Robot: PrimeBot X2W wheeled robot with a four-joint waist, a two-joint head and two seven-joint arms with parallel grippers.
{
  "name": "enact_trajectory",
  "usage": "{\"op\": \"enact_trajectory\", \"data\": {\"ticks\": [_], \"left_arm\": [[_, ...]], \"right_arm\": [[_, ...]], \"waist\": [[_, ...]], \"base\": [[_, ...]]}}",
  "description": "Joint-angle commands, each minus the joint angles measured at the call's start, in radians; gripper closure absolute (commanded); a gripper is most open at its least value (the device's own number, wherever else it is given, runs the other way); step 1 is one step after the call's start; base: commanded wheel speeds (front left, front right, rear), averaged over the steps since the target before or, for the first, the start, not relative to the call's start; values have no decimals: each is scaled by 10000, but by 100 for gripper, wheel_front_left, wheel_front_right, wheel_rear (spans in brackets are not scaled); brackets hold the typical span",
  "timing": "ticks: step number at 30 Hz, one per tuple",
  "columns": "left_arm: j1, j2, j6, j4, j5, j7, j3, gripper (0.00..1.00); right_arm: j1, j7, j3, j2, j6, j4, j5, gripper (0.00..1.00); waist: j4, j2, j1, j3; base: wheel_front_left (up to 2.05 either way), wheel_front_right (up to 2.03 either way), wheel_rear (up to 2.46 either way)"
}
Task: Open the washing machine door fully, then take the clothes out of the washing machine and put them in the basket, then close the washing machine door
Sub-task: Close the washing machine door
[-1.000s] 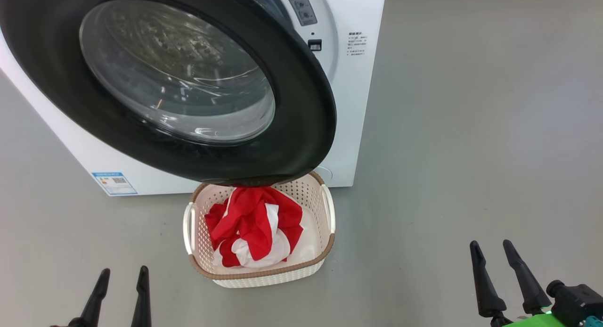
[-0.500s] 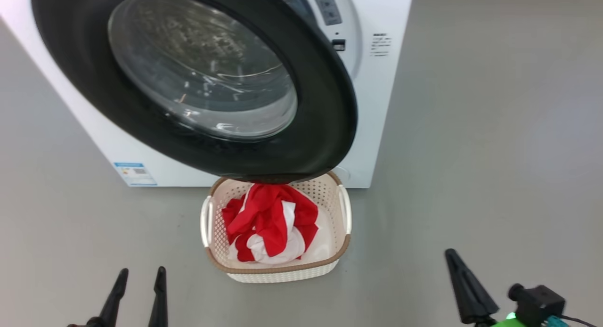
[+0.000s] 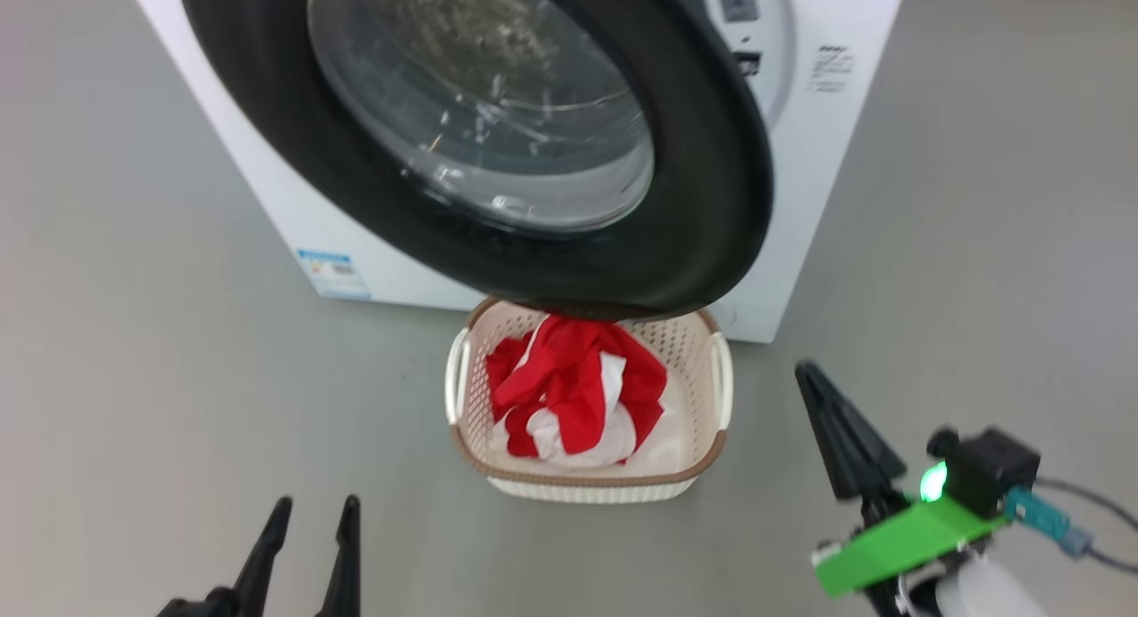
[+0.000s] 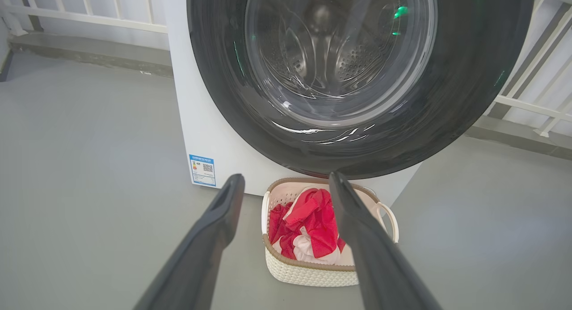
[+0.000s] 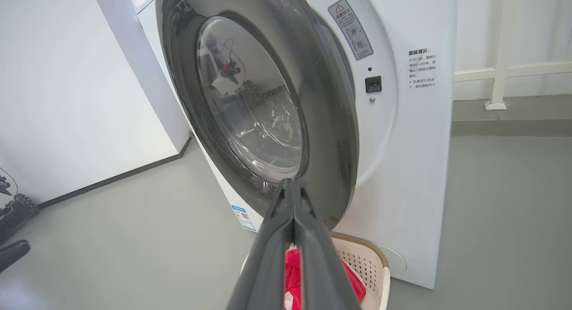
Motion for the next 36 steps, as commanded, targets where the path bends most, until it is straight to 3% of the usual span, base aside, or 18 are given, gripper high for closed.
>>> {"op": "enact_trajectory", "data": {"ticks": [1,14,36], "left_arm": [[-459,30,-56,-210,-120,-122,217,0],[-1361,25,-56,-274,-860,-122,-451,0],[-2586,24,-56,-517,-1548,-122,-1161,0]], "right_arm": [[-522,-65,303,-78,75,-191,60,100],[-2760,-65,84,-237,75,37,303,100],[-5423,-65,-852,-547,75,353,406,100]], "waist": [[400,0,0,443],[1111,0,0,1718],[1502,0,0,3679]], "base": [[0,0,0],[0,0,0],[0,0,0]]}}
